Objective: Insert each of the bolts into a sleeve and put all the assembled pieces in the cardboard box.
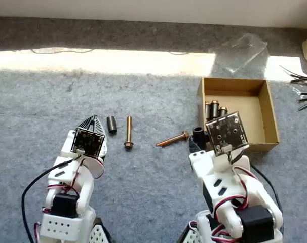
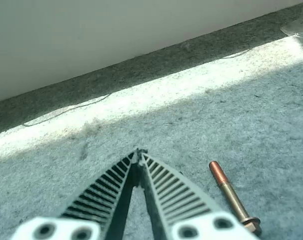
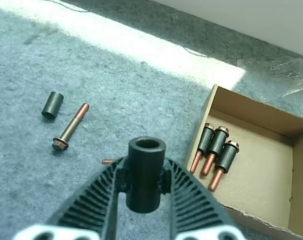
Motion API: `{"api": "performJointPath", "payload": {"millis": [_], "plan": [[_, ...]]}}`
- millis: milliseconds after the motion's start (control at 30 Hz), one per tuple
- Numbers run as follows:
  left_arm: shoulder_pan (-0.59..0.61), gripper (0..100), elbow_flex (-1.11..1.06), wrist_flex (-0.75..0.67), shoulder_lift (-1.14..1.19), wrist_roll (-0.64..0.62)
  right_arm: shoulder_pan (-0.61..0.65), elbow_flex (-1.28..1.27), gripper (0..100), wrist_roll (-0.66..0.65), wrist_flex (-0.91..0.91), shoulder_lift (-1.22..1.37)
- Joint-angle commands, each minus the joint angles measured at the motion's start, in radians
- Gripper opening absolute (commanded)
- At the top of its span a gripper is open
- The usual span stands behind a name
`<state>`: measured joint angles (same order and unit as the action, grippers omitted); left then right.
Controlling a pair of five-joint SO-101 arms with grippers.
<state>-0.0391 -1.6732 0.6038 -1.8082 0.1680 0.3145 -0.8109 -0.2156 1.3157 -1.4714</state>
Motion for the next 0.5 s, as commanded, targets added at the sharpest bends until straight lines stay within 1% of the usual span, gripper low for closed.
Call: {"api": "performJointPath", "payload": {"millis": [0, 67, 233, 367, 467], "plan": [[-0.013, 1, -0.022, 0.006, -0.008, 0.009, -0.012, -0.038, 0.5, 0.006, -0.044, -0.087], [-0.005, 1, -0.019, 0.006, -0.008, 0.011, -0.025, -0.067, 0.5, 0.009, -0.041, -0.124], [0.031, 1, -0.019, 0.005, -0.008, 0.011, -0.116, -0.133, 0.5, 0.009, -0.047, -0.189], [0.031, 1, -0.019, 0.008, -0.008, 0.011, -0.117, -0.165, 0.5, 0.011, -0.053, -0.239], [0.03, 1, -0.019, 0.009, -0.008, 0.011, -0.119, -0.226, 0.5, 0.011, -0.096, -0.297]]}}
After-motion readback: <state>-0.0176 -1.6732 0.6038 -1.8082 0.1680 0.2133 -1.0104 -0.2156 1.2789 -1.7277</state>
